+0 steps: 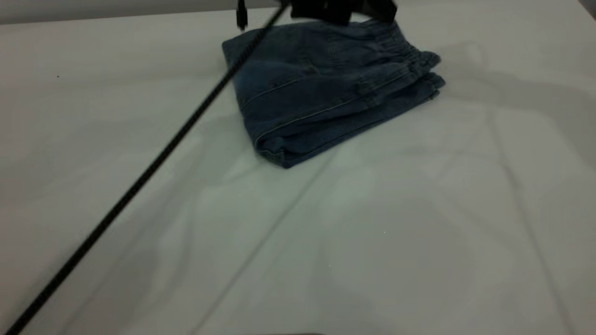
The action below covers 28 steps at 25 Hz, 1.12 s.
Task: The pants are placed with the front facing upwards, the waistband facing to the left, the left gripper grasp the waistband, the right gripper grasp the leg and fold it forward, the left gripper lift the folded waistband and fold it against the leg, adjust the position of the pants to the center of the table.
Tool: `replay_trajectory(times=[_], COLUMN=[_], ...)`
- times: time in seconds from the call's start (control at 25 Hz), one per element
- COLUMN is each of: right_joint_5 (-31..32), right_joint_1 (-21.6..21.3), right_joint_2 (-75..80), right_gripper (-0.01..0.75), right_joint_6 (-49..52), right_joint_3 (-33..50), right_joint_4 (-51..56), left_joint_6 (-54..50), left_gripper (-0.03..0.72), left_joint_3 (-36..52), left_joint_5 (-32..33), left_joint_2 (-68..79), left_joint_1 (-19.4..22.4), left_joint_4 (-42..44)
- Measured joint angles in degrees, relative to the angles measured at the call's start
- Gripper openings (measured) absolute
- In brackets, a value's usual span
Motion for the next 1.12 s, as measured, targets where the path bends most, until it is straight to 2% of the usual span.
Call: replay_trajectory(times=[0.16, 0.32, 0.48, 0.64, 0.8, 1.12], right_joint_5=[-1.2, -2.0, -2.4, -4.5, -7.0, -11.2], right_joint_1=[0.0, 1.1, 5.1, 9.7, 12.4, 17.5], right_joint_2=[0.0, 0.4, 3.5, 7.7, 11.2, 16.6], right_gripper=[0.42, 0.42, 0.42, 0.42, 0.42, 0.408], right_joint_6=[0.8, 1.5, 1.7, 1.9, 4.4, 15.9], right_joint_3=[0.1, 0.5, 0.5, 0.6, 0.6, 0.6], right_joint_4=[-3.7, -4.2, -4.3, -6.6, -12.1, -27.6], left_joint_6=[-1.4, -7.4, -11.0, -11.3, -11.3, -11.5], left_gripper=[0.672, 0.619, 0.576, 0.569, 0.569, 0.569], left_joint_3=[0.0, 0.0, 0.0, 0.0, 0.0, 0.0], left_joint_5=[1.6, 3.5, 6.1, 6.7, 6.8, 6.8], left_joint_2=[-5.6, -12.4, -18.9, -23.8, -26.9, -27.3], left_joint_1=[2.0, 6.1, 9.7, 10.1, 10.1, 10.1], left_joint_4=[4.7, 10.2, 13.4, 14.6, 14.6, 14.8])
